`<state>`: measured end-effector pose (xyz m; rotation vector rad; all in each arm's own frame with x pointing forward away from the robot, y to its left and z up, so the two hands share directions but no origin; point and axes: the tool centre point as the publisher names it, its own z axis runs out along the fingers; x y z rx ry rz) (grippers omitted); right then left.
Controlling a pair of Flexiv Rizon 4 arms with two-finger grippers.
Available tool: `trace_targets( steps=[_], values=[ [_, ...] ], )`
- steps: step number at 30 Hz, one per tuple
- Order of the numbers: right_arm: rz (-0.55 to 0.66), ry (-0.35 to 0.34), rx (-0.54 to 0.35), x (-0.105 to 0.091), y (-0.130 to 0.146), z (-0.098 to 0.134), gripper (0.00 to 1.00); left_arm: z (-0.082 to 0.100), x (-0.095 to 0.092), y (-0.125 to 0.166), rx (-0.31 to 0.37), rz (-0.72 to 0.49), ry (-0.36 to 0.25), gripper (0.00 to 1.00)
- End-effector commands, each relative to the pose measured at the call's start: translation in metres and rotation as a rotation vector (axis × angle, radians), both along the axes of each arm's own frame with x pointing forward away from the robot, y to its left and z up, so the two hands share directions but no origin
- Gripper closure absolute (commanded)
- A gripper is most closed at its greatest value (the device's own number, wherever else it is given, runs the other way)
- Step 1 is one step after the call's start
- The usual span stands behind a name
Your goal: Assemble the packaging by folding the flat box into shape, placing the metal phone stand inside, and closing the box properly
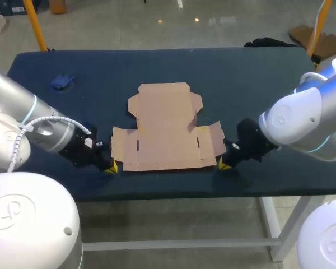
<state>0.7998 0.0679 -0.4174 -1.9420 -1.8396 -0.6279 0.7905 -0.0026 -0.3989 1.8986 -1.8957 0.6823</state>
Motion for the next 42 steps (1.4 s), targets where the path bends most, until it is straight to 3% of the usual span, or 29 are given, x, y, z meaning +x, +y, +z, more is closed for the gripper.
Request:
trace_targets(
  steps=[1,20,42],
  values=[
    [-0.003,-0.004,0.004,0.001,0.002,-0.004,1.0,-0.003,0.002,-0.001,0.0,-0.006,0.007,1.0],
    [-0.03,-0.045,0.023,0.006,0.007,-0.001,1.0,-0.011,0.004,-0.001,-0.009,-0.016,0.034,1.0],
    [-0.047,-0.031,0.023,0.016,0.004,-0.01,1.0,-0.015,0.01,-0.009,-0.019,-0.045,0.058,1.0]
  ],
)
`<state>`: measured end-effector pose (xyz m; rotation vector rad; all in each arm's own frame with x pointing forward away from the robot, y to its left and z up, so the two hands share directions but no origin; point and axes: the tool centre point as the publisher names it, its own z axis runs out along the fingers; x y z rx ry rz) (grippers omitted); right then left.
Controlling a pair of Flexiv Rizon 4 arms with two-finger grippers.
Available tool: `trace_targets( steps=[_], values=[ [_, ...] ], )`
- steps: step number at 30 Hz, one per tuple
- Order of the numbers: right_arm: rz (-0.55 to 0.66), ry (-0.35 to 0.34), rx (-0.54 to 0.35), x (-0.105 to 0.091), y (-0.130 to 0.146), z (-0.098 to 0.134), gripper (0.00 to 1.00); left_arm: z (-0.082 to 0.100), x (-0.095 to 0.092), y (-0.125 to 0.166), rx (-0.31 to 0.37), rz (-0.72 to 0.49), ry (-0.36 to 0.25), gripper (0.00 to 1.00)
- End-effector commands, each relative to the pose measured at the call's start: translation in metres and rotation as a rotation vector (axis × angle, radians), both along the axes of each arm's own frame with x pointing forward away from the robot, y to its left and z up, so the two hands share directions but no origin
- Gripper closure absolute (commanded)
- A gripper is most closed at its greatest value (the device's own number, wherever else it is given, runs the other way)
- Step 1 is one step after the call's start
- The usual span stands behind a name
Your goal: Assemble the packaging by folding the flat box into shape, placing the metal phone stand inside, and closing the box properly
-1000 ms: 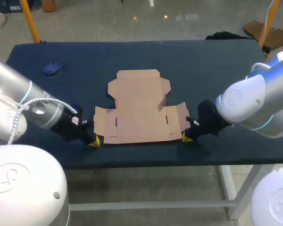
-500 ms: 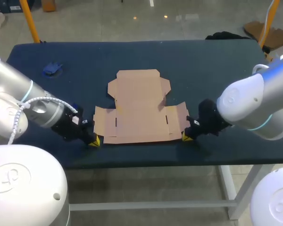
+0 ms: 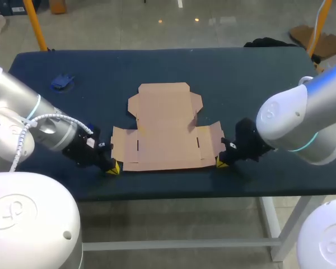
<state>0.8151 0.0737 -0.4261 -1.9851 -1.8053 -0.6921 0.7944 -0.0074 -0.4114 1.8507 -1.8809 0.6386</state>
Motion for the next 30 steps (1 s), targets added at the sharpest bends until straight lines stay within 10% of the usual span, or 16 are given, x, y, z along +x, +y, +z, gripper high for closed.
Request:
trace_targets(
  steps=[1,30],
  values=[
    [0.004,0.002,0.007,0.001,-0.001,-0.001,1.0,-0.002,0.007,-0.006,-0.002,-0.02,0.014,1.0],
    [0.024,-0.026,0.017,0.001,0.009,0.009,1.0,0.005,0.007,-0.027,0.047,-0.081,0.006,1.0]
  ],
)
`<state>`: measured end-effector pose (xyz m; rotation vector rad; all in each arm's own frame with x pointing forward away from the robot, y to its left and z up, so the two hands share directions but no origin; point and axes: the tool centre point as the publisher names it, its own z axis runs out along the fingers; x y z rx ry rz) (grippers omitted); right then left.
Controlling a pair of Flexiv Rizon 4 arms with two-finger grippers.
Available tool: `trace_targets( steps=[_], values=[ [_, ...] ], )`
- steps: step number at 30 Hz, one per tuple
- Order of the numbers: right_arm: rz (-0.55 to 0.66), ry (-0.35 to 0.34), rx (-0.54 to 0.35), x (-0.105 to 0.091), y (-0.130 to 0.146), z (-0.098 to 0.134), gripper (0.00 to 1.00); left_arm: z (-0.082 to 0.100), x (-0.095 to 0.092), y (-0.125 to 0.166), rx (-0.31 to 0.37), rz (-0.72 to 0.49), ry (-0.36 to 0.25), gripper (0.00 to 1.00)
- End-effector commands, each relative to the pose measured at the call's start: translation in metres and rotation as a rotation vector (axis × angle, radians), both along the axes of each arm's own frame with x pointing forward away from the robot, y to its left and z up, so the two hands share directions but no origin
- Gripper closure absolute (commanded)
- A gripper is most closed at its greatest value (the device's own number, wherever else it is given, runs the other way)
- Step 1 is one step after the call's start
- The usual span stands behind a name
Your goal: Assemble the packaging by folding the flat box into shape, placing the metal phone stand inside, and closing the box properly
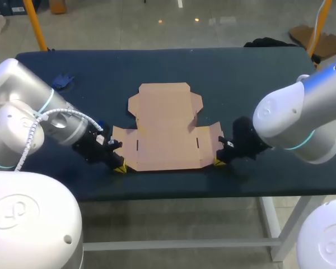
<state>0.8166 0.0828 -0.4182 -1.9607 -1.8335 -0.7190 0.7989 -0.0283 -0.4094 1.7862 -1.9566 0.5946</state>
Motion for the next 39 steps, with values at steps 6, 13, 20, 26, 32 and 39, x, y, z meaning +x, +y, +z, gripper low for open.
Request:
trace_targets(
  steps=[6,13,20,26,32,39],
  values=[
    [0.01,-0.003,0.018,-0.001,0.003,0.006,1.0,0.006,0.002,-0.011,0.051,-0.015,0.001,1.0],
    [-0.013,0.043,0.029,-0.001,0.006,0.008,1.0,0.007,0.0,-0.015,0.068,-0.022,0.002,1.0],
    [-0.023,0.059,0.038,0.001,0.007,0.01,1.0,0.007,0.001,-0.018,0.084,-0.031,0.004,1.0],
    [-0.022,0.062,0.039,0.007,0.011,0.008,1.0,0.009,0.002,-0.021,0.092,-0.042,-0.002,1.0],
    [-0.008,0.063,0.036,0.01,0.016,0.007,1.0,0.01,0.004,-0.024,0.099,-0.054,0.0,1.0],
    [0.005,0.047,0.009,0.011,0.021,0.011,1.0,0.013,0.005,-0.03,0.132,-0.073,-0.002,1.0]
  ],
)
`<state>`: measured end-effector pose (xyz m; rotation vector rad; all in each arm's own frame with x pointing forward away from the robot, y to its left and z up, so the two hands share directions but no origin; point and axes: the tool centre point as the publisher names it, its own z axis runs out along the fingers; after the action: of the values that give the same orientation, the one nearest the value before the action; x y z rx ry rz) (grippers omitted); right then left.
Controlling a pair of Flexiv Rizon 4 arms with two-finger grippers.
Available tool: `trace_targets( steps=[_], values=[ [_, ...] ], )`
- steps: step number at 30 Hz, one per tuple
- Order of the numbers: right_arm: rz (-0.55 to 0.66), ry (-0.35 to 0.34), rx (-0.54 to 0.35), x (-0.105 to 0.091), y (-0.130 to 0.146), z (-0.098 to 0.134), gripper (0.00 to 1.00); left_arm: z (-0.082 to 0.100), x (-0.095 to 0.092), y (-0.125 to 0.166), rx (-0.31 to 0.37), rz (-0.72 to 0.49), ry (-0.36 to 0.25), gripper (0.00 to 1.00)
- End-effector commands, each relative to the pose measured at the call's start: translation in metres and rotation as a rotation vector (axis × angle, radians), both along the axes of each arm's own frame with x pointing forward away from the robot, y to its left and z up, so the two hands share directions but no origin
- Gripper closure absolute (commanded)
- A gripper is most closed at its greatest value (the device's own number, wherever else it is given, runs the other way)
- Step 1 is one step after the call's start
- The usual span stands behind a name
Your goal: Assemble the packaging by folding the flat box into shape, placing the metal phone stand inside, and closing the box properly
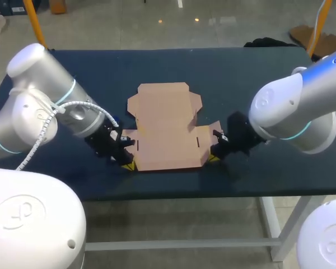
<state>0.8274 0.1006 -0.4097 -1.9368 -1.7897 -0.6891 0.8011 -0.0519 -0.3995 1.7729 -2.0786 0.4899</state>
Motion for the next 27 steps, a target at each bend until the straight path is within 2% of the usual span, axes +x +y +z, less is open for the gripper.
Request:
trace_targets(
  steps=[1,27],
  values=[
    [0.002,-0.001,-0.024,0.0,0.004,0.003,1.0,0.003,0.003,-0.008,0.035,-0.008,0.006,1.0],
    [0.045,-0.013,-0.115,-0.007,0.019,0.0,1.0,0.002,0.005,-0.017,0.139,-0.005,-0.006,1.0]
  ],
)
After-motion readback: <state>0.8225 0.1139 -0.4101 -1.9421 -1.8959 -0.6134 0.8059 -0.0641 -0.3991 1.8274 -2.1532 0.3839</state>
